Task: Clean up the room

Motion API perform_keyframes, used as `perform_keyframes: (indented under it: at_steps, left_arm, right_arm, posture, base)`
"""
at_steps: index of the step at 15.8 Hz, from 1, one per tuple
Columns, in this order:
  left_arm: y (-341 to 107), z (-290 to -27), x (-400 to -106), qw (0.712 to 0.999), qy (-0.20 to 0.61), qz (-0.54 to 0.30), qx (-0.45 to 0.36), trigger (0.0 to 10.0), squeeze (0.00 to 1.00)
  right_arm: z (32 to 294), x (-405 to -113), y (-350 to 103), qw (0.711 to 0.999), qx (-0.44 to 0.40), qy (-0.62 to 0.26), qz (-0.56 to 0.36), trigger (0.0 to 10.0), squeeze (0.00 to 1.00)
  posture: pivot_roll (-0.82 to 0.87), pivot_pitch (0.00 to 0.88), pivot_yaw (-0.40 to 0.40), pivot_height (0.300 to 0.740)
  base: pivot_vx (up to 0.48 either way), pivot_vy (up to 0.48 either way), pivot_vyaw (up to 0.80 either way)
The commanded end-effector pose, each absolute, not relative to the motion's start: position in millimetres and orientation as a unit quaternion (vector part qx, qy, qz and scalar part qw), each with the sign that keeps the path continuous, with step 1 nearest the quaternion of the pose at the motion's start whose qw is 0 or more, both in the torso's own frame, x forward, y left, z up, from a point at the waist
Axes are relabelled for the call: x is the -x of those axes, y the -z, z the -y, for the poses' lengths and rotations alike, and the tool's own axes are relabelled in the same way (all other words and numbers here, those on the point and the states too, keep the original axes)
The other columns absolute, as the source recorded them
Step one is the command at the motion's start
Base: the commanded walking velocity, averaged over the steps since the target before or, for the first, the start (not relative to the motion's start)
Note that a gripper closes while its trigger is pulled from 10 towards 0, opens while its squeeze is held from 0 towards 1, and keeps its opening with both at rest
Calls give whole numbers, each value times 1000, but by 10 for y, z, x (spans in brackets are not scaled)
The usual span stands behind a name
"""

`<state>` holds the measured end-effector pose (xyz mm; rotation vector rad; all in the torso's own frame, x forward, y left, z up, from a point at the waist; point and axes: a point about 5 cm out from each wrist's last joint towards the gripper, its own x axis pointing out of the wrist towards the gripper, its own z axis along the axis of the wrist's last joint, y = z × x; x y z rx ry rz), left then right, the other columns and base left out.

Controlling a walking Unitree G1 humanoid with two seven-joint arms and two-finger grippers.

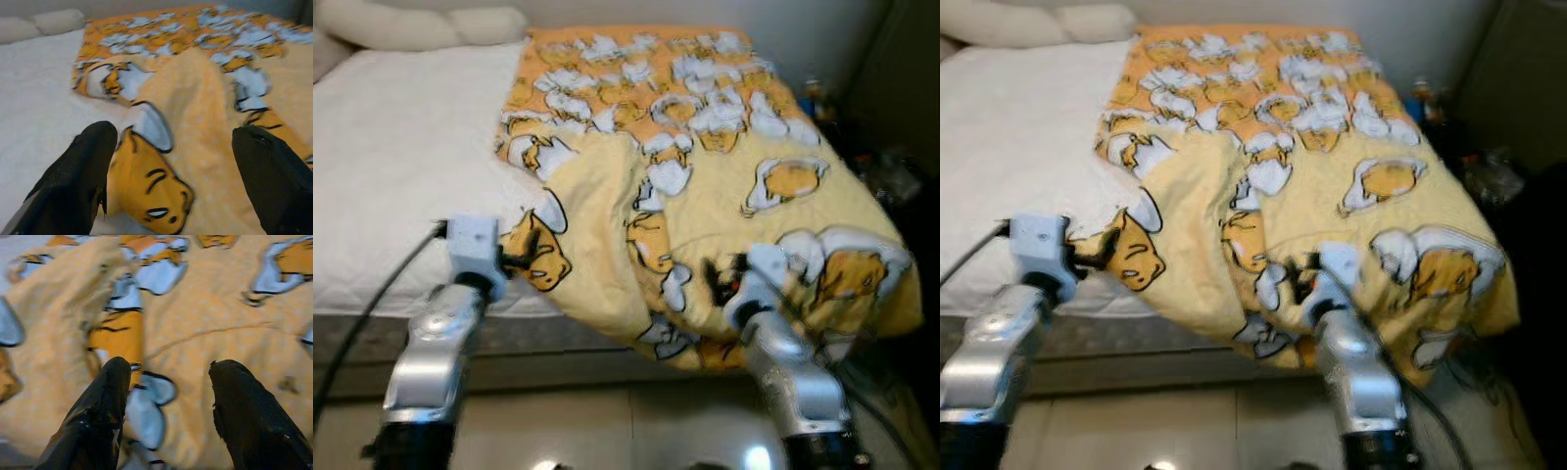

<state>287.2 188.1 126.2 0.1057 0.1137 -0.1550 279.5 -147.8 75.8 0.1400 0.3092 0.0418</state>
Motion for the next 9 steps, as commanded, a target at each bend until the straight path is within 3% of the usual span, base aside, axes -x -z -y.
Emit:
perform_keyframes:
  at_steps: [1,9]
  left_arm:
    - [-1295,-1963,-2867,994,66,-56,-64,10000,1000]
    - [-1312,-2013,-2890,995,56,-54,-60,10000,1000]
  right_arm:
    - [1433,-2812,-770,986,-75,-25,-150,10000,1000]
    - [1423,-2841,-785,986,-73,-27,-147,10000,1000]
  posture:
    - [-3,0,40,740]
    - [-2,0,33,740]
  base:
    - [0,405,-463]
    - [0,405,-461]
